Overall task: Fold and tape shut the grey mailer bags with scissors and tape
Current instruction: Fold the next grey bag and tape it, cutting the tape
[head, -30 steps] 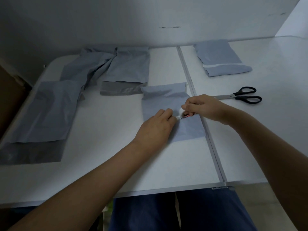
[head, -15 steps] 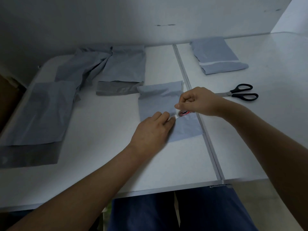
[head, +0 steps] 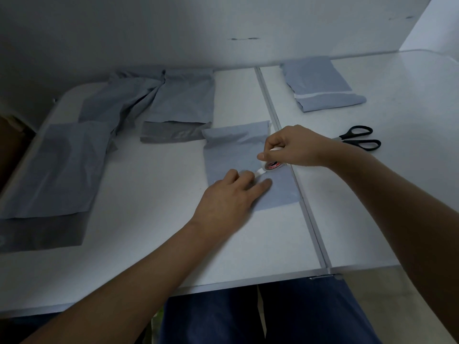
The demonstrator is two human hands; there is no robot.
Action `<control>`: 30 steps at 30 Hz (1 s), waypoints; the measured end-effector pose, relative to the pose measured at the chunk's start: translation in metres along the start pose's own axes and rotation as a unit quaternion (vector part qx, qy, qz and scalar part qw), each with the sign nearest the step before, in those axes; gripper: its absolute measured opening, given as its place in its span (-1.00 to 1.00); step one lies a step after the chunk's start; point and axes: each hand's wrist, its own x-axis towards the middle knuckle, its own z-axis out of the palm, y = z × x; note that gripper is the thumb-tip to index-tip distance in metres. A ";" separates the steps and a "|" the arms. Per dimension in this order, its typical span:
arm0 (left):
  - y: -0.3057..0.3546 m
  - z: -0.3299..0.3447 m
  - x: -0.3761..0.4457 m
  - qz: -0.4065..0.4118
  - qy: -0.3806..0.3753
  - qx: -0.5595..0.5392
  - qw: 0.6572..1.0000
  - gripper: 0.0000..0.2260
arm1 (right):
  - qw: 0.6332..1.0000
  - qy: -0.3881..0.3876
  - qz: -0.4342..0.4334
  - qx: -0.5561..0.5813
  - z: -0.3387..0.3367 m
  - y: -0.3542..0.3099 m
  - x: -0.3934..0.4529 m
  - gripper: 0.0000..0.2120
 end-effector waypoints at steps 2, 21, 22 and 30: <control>-0.001 0.002 -0.001 0.016 -0.007 0.007 1.000 -0.64 | 1.000 0.003 -0.006 -0.006 0.000 -0.003 0.002 -0.76; -0.007 0.010 -0.002 0.031 -0.001 -0.020 0.999 -0.57 | 0.999 -0.015 0.004 -0.041 0.005 -0.004 0.000 -0.77; -0.008 0.011 -0.002 0.033 -0.001 -0.018 0.999 -0.59 | 0.999 -0.015 0.004 -0.040 0.006 -0.004 0.000 -0.77; -0.007 0.010 -0.001 0.032 -0.013 -0.016 0.999 -0.61 | 0.999 -0.014 0.015 -0.030 0.009 -0.001 -0.002 -0.78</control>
